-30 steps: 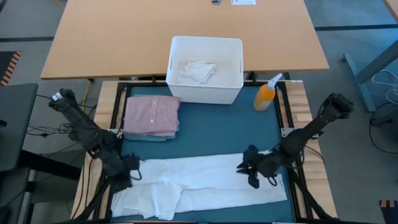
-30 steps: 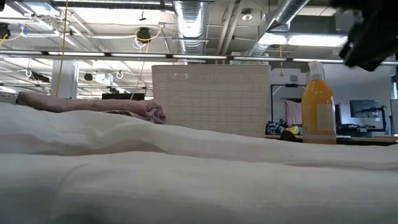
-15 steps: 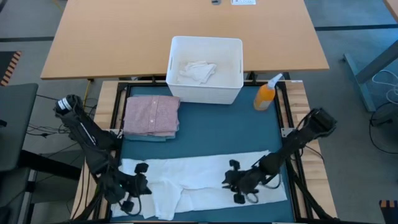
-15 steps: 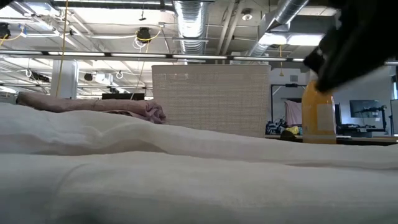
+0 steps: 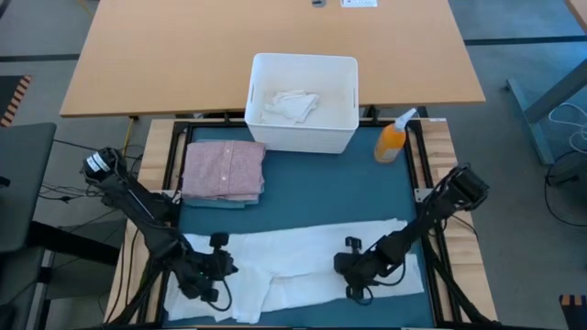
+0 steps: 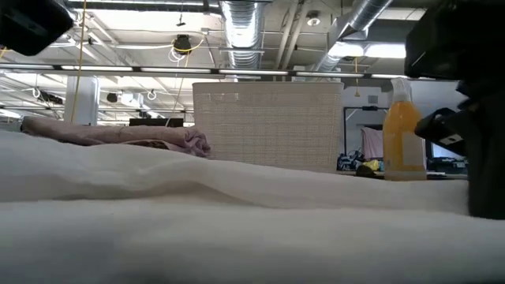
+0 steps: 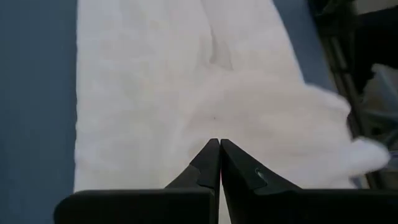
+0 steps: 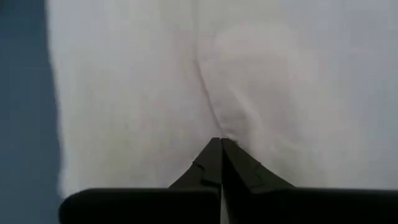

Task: Fold Laundry from Bin
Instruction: Fold the white shirt

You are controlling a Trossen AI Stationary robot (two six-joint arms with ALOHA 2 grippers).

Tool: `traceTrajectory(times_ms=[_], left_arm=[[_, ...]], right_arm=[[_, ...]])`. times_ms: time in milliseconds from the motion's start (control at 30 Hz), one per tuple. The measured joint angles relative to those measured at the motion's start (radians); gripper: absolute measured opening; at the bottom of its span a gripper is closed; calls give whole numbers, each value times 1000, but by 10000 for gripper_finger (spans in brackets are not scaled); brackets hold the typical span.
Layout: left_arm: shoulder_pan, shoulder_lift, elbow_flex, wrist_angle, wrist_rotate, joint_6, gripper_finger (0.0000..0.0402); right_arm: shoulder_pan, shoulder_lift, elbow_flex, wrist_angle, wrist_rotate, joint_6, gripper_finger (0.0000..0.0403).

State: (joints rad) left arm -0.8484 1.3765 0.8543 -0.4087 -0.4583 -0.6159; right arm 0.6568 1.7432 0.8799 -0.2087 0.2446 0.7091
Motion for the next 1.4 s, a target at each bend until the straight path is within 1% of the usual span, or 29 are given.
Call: traceTrajectory(times_ms=[167,300,400,533,667,800,867,933,1033,1133,1200,1267,1367,1400], left_arm=[[51,7,-2,-7,1,45,0],[96,6,-2,-36,1,44,0],[121,6,-2,-68,5,31,0],[143,6,-2,-94,27,28,0],[156,5,-2,-98,33,30,0],[157,-8,-2,-96,33,49,0],[157,-17,-2,-97,33,55,0],[154,-31,-2,-95,32,55,0],[154,-44,-2,-77,25,54,0],[149,-41,-2,-5,34,56,0],[134,-20,-1,64,61,70,0],[113,12,-1,106,106,88,0],[82,57,-2,154,129,97,0],[75,72,-2,165,129,96,0]], right_arm=[[-71,-3,3,-129,56,-158,18],[-164,-1,2,-140,143,-398,30],[-252,1,0,-151,201,-592,31],[-384,1,-1,-162,211,-796,22],[-507,-3,1,-224,211,-910,19],[-577,-39,18,-339,196,-920,20],[-575,-79,39,-412,187,-920,20],[-558,-132,70,-449,147,-910,20],[-526,-198,107,-519,20,-845,23],[-490,-256,134,-538,-64,-716,31],[-450,-283,135,-466,-119,-620,37],[-391,-285,119,-354,-156,-590,43],[-294,-243,106,-177,-139,-661,50],[-259,-220,106,-112,-99,-699,52]])
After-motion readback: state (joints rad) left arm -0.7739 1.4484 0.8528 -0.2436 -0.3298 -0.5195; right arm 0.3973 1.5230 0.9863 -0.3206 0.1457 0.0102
